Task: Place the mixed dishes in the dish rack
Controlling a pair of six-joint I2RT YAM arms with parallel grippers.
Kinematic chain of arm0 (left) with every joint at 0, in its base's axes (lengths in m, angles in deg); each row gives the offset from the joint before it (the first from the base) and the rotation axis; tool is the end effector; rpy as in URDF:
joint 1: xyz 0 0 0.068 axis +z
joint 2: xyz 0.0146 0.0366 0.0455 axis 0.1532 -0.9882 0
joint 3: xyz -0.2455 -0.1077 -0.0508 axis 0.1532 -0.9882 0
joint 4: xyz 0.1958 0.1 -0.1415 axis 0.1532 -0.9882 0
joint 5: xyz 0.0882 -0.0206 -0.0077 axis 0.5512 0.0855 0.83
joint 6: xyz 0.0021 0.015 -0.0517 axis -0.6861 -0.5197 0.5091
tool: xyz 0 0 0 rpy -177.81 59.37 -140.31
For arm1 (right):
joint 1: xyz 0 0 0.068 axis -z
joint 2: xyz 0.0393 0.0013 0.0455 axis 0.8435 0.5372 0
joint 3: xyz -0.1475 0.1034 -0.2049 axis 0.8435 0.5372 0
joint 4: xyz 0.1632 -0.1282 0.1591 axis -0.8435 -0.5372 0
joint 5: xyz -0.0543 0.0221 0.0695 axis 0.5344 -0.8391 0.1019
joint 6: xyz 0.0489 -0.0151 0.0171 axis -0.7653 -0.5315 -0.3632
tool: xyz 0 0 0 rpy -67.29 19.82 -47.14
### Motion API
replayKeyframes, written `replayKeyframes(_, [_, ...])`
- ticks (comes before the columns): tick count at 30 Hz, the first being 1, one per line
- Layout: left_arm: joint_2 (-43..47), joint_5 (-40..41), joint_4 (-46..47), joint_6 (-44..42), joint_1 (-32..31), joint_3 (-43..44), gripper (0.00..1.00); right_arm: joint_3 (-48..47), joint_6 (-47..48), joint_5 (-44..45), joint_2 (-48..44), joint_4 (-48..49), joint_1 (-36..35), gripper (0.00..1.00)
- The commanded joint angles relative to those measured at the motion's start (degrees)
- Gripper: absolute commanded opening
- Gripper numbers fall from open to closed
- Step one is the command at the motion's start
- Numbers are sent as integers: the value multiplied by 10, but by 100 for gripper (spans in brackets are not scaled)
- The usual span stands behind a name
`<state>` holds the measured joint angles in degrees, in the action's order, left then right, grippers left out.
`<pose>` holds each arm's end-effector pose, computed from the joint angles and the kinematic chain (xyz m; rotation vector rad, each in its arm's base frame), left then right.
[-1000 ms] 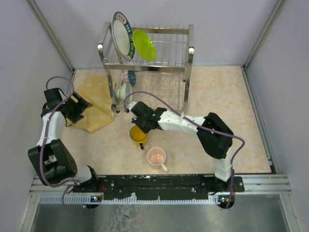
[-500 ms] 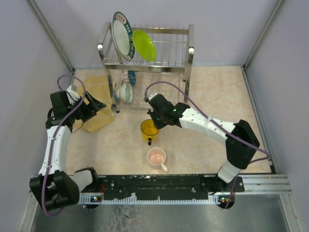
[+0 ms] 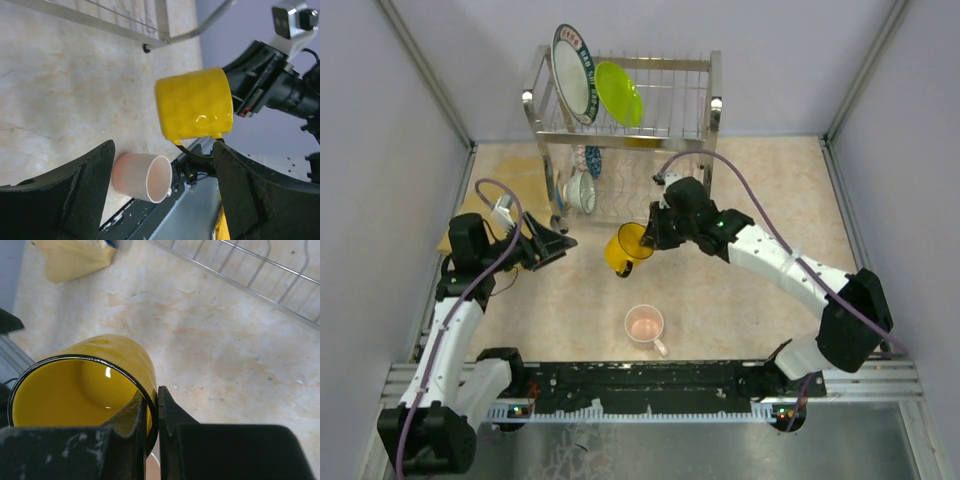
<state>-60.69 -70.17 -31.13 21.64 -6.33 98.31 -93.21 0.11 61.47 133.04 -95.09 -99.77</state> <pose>0.1892 -0.0174 0.2845 -0.2159 2.0906 -1.2034 0.2347 0.2190 0.3028 -0.3736 2.3398 0.7659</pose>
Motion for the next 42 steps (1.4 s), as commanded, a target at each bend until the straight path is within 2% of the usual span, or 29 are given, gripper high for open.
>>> replayKeyframes(1, [25,-87,150,108,-26,-48,85,7,-79,-87,-36,158,0,0])
replayKeyframes(9, [60,-85,308,269,-45,-123,87,53,-147,-62,-78,288,6,0])
replayKeyframes(14, [84,-43,465,412,-70,-190,87,86,-191,-43,-84,375,6,0])
replayKeyframes(19, [81,-6,546,487,-97,-205,88,104,-214,-36,-70,434,6,0])
replayKeyframes(34, [21,92,590,555,-196,-175,90,155,-226,-28,-25,604,4,0])
replayKeyframes(39, [4,116,577,573,-216,-145,89,180,-213,-18,-14,657,-4,0])
replayKeyframes(42, [-4,133,607,592,-227,-148,88,204,-217,-4,-13,706,-9,0])
